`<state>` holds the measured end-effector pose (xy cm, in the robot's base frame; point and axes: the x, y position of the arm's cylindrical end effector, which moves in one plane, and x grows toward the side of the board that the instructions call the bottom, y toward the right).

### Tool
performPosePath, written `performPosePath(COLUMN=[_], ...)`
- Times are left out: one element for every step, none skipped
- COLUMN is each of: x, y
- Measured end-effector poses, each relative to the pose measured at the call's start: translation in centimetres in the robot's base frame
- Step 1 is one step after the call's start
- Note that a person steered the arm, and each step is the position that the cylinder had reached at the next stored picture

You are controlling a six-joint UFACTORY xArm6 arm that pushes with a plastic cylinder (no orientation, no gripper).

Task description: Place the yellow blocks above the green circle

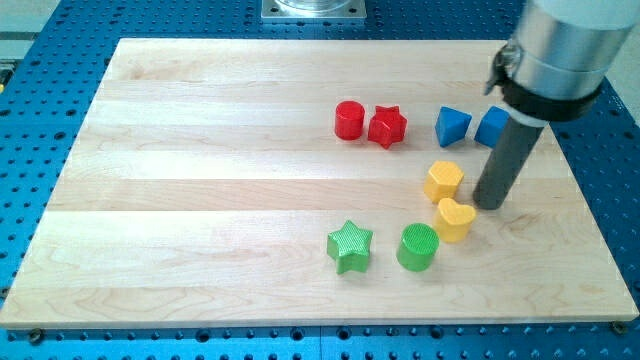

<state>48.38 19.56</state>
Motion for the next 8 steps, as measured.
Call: performPosePath(x=[-0.8, -0.7, 5.1, 6.8, 5.6, 4.9, 6.2, 13.4], y=[-2.9, -2.6, 2.8, -0.2, -3.9, -7.3, -2.1, -3.2])
